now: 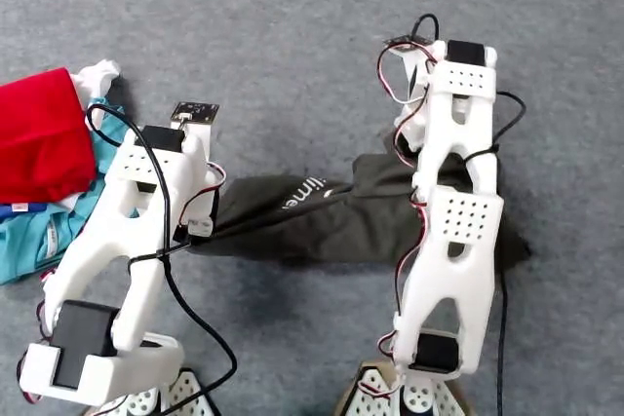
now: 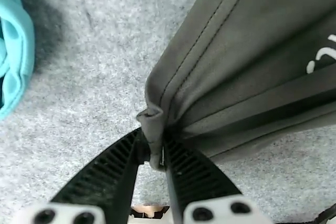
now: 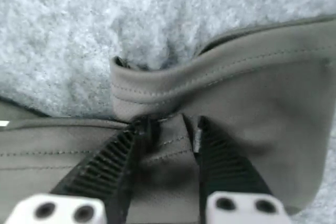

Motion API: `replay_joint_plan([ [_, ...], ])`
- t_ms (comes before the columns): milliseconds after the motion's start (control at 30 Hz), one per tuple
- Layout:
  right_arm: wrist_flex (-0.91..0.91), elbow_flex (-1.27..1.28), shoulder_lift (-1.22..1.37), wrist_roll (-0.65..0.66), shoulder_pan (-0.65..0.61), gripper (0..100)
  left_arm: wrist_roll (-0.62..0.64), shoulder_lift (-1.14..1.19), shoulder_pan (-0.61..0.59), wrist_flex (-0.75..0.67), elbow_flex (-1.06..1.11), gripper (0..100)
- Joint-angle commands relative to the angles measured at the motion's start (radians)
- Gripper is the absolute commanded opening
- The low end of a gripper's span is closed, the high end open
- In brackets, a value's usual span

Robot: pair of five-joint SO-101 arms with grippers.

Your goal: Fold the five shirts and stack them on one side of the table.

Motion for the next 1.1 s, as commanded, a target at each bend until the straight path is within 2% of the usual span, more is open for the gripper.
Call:
replay_joint_plan([
  [0,0.008,0.001,-0.071,-0.008,0.015,0.0,-0.002,-0.038,-0.015,-0.002,-0.012,2],
  [67,0.014,-0.019,-0.073,-0.011,0.016,2.3,-0.002,-0.038,-0.015,-0.002,-0.012,2],
  [400,0.020,-0.116,-0.214,-0.055,0.058,0.2,-0.002,-0.039,-0.015,0.002,-0.014,2],
  [567,0.020,-0.120,-0.360,-0.057,0.096,0.2,-0.002,-0.039,-0.017,0.087,-0.117,2],
  [833,-0.002,-0.125,-0.650,-0.106,0.160,0.2,0.005,-0.039,-0.094,0.256,-0.557,2],
  [933,-0.054,-0.125,-0.789,-0.150,0.197,0.2,0.060,-0.039,-0.130,0.328,-0.813,2],
  [1067,-0.172,-0.125,-0.981,-0.212,0.231,0.3,0.150,-0.039,-0.170,0.331,-1.148,2],
])
